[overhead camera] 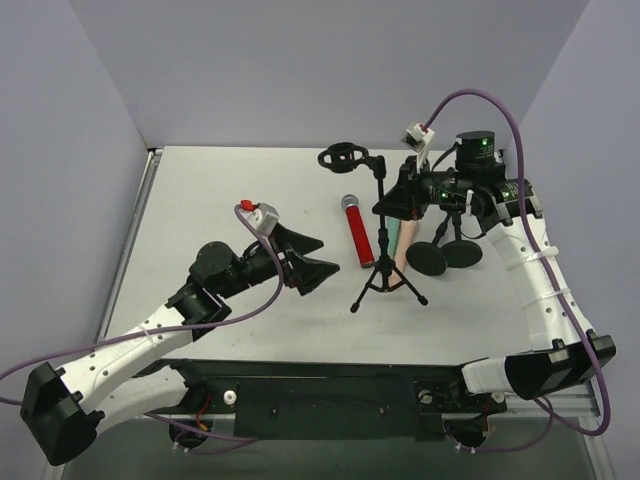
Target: Attach the microphones to the stand
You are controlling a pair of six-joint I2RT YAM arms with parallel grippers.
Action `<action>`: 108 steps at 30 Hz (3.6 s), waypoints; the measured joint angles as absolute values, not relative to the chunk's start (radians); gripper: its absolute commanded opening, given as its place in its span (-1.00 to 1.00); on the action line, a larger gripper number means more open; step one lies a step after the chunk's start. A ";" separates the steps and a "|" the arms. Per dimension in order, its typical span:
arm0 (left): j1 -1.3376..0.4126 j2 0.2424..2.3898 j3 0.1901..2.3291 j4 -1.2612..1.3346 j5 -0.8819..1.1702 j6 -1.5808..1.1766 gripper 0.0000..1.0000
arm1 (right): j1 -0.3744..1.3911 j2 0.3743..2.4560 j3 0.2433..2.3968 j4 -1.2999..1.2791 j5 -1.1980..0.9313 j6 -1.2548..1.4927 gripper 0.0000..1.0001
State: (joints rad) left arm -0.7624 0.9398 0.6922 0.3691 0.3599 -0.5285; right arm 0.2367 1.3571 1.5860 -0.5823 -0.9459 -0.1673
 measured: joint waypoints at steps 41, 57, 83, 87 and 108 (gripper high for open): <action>-0.923 1.309 0.911 0.564 0.041 -0.484 -1.00 | 0.322 1.294 1.299 -0.074 -1.112 0.180 -0.79; -0.790 1.190 0.632 0.721 -0.162 -0.176 -1.00 | 0.210 1.209 1.264 -0.225 -1.089 -0.029 0.92; -0.551 1.660 0.492 1.433 -0.155 0.088 -1.00 | 0.093 1.065 0.925 -0.213 -1.094 -0.229 0.94; -0.551 1.642 0.449 1.461 -0.157 0.085 -0.25 | 0.090 1.065 0.923 -0.214 -1.106 -0.232 0.94; -0.696 1.328 0.195 1.291 -0.371 0.038 0.60 | 0.072 1.122 0.926 -0.339 -1.091 -0.353 0.92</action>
